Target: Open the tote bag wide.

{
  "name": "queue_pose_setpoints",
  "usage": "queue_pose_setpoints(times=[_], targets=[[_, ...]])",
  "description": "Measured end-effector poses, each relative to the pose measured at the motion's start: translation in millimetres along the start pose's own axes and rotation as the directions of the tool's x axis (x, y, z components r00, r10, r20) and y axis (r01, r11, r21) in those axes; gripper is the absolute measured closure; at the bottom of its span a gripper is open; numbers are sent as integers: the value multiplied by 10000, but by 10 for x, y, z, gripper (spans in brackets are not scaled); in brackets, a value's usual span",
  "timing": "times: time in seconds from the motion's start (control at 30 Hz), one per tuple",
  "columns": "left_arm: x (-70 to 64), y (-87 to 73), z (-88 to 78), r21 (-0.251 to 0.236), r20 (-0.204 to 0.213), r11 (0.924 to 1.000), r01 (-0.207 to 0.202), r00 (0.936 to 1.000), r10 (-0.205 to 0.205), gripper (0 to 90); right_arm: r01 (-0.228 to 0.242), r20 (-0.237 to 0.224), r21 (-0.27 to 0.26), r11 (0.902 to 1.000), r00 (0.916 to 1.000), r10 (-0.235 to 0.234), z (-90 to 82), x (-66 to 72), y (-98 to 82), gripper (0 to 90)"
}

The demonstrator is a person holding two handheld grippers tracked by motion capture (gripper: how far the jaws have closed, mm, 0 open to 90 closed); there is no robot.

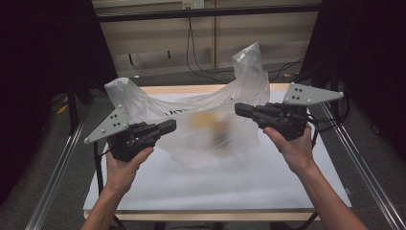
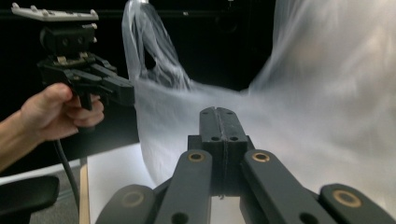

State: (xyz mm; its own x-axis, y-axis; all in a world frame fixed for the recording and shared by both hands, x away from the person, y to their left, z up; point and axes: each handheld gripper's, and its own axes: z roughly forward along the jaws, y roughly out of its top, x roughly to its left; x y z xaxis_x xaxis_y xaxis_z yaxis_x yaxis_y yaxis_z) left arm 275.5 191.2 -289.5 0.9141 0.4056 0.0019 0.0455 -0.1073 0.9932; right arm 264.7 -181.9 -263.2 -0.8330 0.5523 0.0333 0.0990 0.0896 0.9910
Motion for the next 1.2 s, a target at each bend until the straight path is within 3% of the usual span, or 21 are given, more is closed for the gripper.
queue_pose_setpoints(times=[0.13, 0.2, 0.33, 0.4, 0.47, 0.57, 0.6, 0.73, 0.87, 0.97, 1.2], targets=[[15, 99, 20, -413, 172, 9989, 205, 9997, -198, 900, 62, -109, -157, 9999, 9999, -64, 88, 10, 139, 900], [30, 153, 39, -268, 184, 9995, 183, 9997, -178, 900, 84, -166, -198, 9998, 9998, -87, 108, 12, 175, 900], [90, 212, 102, -431, 97, 9988, 245, 9997, -241, 900, 113, -18, -154, 9998, 9999, -113, 225, -12, 333, 900], [149, 207, 138, -442, -35, 9982, 409, 9991, -411, 900, 60, 6, -158, 9999, 10000, -60, 250, -35, 348, 900], [224, 169, 184, -492, -106, 9950, 867, 9961, -873, 900, 50, 185, -135, 9999, 9998, -48, 301, -76, 355, 900], [281, 111, 282, -302, -479, 9946, 990, 9938, -1004, 900, -124, 427, 191, 9997, 9990, 116, 403, -158, 292, 900], [298, 89, 317, -273, -408, 9934, 1118, 9928, -1129, 900, -124, 427, 191, 9997, 9990, 116, 403, -158, 292, 900], [342, 3, 450, 219, -526, 9956, 909, 9946, -896, 900, -420, 523, 469, 9980, 9979, 395, 480, -238, 162, 900], [372, -28, 511, 501, -624, 9940, 975, 9936, -943, 900, -486, 676, 547, 9973, 9967, 449, 494, -272, 127, 900], [415, -72, 578, 483, -570, 9925, 1119, 9924, -1092, 900, -514, 841, 628, 9967, 9954, 460, 509, -318, 88, 900], [487, -189, 794, 1087, -665, 9886, 1041, 9930, -972, 900, -873, 1323, 1036, 9908, 9885, 732, 622, -550, -163, 900]])
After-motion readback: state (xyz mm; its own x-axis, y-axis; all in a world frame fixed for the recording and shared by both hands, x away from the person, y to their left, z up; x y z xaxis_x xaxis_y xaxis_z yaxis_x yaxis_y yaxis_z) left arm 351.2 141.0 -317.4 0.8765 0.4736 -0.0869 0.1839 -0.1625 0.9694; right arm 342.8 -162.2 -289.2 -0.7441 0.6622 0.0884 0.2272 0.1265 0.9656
